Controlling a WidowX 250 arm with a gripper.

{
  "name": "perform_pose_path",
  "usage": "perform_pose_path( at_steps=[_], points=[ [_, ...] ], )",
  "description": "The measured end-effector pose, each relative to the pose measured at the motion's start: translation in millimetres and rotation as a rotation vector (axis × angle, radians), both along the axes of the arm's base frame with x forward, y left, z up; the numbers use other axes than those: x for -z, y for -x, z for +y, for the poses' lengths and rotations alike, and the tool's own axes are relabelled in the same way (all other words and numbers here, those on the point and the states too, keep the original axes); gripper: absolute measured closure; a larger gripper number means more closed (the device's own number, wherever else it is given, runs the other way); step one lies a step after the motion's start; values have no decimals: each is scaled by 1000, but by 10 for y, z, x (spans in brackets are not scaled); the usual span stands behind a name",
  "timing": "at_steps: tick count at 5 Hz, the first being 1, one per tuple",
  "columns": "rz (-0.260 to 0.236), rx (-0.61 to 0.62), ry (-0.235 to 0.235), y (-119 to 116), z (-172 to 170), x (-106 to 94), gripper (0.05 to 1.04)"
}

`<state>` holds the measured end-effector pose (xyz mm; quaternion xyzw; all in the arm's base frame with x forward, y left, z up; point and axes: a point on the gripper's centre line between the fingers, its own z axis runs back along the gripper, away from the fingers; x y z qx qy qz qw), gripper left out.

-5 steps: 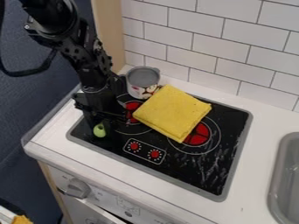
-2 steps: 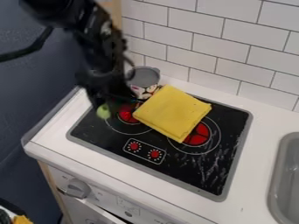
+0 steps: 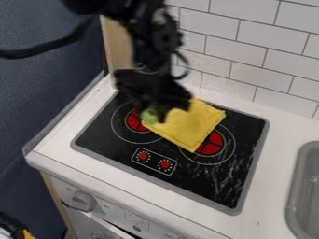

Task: Move the green spatula on the upper right of the stove

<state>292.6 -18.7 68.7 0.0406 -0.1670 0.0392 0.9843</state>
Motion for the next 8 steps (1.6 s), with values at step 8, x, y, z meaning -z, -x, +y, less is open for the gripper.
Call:
perform_pose_path(
  at_steps=[8],
  points=[
    [168,32,114,-694,-1083,865,289]
  ],
)
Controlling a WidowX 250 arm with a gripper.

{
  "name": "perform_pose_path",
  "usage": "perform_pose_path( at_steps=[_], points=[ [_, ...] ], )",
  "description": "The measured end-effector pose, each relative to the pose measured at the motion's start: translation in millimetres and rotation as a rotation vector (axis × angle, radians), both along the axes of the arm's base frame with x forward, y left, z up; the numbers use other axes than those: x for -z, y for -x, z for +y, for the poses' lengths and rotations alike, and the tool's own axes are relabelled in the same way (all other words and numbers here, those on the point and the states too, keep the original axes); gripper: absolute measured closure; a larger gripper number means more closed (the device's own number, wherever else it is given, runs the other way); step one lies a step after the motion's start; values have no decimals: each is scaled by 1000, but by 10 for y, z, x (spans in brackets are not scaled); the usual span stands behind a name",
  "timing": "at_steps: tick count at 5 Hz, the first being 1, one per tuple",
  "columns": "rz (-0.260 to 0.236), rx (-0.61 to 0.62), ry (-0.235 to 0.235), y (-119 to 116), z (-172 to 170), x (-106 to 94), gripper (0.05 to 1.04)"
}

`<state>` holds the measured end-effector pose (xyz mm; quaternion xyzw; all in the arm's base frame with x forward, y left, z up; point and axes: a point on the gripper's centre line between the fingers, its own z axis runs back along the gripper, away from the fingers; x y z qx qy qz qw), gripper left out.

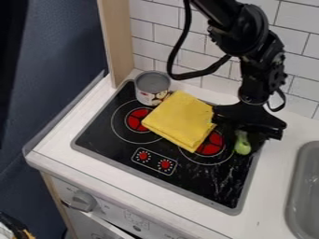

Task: Move the green spatula on the upper right of the stove

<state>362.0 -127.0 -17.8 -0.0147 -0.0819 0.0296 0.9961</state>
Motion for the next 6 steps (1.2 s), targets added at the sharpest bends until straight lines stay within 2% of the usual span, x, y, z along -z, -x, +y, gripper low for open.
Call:
perform_pose_path(
  at_steps=[1,2,4,5,6],
  points=[
    [10,2,3,13,-6,-1,85],
    [15,0,1,44,18,-33,83],
    [-65,-36,35,-12,131,-449,83],
    [-117,-41,47,19,178,-724,83],
    [-169,-50,47,44,319,-888,83]
  ],
)
